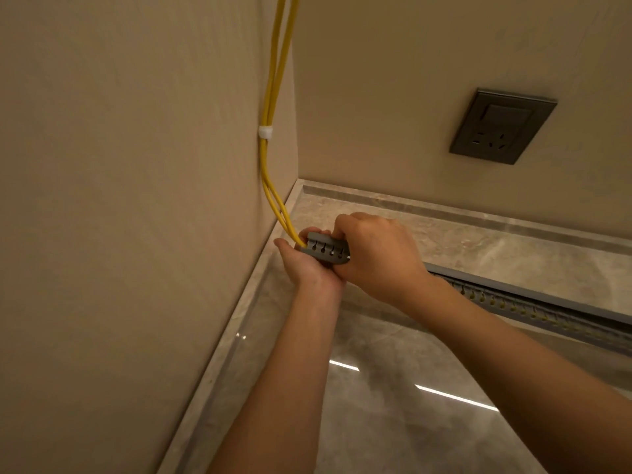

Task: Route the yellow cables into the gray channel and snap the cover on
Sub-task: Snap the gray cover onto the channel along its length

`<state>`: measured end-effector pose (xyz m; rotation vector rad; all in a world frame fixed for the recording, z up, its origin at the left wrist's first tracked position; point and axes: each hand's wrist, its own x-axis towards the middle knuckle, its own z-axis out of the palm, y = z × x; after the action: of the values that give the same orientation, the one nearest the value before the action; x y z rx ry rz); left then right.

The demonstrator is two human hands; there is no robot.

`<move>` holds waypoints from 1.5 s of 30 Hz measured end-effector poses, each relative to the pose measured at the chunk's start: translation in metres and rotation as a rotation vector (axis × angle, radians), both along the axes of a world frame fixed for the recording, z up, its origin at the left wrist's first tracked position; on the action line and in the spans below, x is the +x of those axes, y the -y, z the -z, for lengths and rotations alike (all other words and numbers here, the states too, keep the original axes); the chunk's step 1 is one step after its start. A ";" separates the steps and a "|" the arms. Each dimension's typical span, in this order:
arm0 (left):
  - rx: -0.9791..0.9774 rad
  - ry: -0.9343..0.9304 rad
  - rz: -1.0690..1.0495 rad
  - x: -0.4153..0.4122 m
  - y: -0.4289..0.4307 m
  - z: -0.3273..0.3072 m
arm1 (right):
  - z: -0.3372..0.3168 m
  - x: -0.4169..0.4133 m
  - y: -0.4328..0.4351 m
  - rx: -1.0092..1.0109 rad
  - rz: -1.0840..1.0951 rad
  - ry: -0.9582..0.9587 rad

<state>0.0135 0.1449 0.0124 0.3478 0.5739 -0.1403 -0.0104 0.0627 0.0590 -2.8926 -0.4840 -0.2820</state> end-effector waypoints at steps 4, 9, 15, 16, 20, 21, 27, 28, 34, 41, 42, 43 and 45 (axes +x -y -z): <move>0.014 -0.057 0.003 0.004 0.002 -0.005 | -0.004 0.002 -0.004 -0.066 0.058 0.013; -0.040 -0.035 -0.020 0.001 0.000 -0.004 | -0.003 0.007 -0.006 -0.141 0.096 -0.029; -0.006 -0.131 -0.066 0.007 -0.006 -0.014 | -0.001 0.007 -0.007 -0.131 0.089 -0.029; -0.003 -0.144 -0.071 0.007 -0.006 -0.015 | -0.001 0.007 -0.007 -0.133 0.088 -0.026; 0.023 -0.188 -0.077 0.007 -0.005 -0.015 | -0.002 0.007 -0.006 -0.135 0.069 -0.032; 0.032 -0.196 -0.076 0.007 -0.005 -0.015 | -0.001 0.007 -0.006 -0.135 0.062 -0.034; 0.044 -0.239 -0.083 0.008 -0.005 -0.014 | 0.003 0.010 -0.004 -0.095 0.056 -0.040; 0.045 -0.243 -0.079 0.008 -0.005 -0.014 | 0.003 0.011 -0.004 -0.086 0.053 -0.051; 0.014 -0.229 -0.066 0.008 -0.007 -0.013 | 0.004 0.010 -0.004 -0.072 0.041 -0.042; 0.023 -0.224 -0.077 0.007 -0.007 -0.015 | 0.004 0.007 -0.003 -0.056 0.036 -0.019; 0.030 -0.221 -0.078 0.006 -0.007 -0.015 | 0.005 0.006 -0.003 -0.061 0.036 -0.008; 0.032 -0.217 -0.078 0.006 -0.007 -0.016 | 0.006 0.004 -0.003 -0.065 0.030 0.007; 0.017 -0.213 -0.071 0.006 -0.008 -0.016 | 0.008 -0.003 -0.001 -0.064 0.005 0.037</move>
<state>0.0194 0.1526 0.0285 0.3307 0.7974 -0.1044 -0.0132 0.0639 0.0513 -2.9557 -0.5014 -0.3269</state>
